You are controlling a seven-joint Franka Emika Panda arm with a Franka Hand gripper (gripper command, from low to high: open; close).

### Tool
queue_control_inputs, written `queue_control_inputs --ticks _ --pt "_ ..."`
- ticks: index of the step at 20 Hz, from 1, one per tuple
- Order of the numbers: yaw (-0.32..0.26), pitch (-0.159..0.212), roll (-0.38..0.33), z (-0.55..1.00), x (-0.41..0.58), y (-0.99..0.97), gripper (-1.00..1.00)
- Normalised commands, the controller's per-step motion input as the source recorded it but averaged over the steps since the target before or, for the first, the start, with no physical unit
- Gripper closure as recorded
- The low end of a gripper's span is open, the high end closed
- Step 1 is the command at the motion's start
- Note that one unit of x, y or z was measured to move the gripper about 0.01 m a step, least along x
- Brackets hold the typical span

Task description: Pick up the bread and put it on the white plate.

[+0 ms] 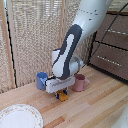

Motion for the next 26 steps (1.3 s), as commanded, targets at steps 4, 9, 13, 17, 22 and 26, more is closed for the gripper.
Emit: queue_control_inputs --ticks 4,9,13,17,22,26 --pt "0.008 0.044 0.000 1.00 0.036 0.36 1.00" --pt "0.026 0.093 0.000 0.97 0.095 0.52 1.00" --pt "0.021 0.125 0.013 0.71 0.121 0.73 1.00" --pt "0.000 0.080 0.010 0.40 0.097 0.90 1.00" --pt "-0.027 0.059 0.003 0.19 0.129 0.88 1.00" --pt "-0.035 0.040 0.000 0.05 0.082 0.91 1.00"
